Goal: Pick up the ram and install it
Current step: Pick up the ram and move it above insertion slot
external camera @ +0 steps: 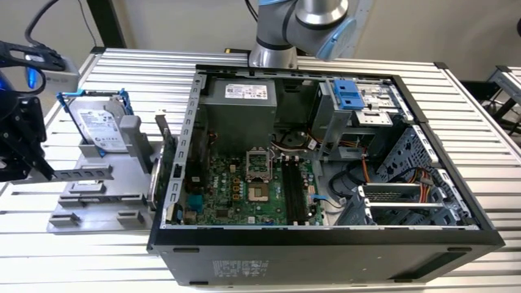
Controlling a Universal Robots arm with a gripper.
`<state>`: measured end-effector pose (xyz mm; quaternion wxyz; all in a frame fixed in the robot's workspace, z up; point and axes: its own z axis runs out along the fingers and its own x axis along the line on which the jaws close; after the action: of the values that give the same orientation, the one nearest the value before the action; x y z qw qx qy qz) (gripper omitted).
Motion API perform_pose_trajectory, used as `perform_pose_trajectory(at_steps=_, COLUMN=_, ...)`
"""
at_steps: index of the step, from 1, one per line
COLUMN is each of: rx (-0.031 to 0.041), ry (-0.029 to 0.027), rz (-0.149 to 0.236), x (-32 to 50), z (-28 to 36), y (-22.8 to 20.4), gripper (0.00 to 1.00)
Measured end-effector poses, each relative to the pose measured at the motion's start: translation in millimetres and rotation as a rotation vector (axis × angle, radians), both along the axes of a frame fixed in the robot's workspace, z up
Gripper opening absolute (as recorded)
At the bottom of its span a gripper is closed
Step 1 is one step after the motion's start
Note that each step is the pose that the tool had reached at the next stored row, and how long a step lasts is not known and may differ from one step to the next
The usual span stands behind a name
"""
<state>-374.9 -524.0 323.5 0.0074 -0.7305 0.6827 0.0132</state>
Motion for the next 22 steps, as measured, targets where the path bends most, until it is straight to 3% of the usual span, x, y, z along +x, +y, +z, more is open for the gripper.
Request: perform_pose_trajectory(at_steps=22, rx=0.0000, ry=0.0000, rz=-0.004, x=0.0, z=42.4, y=0.1, gripper=0.00)
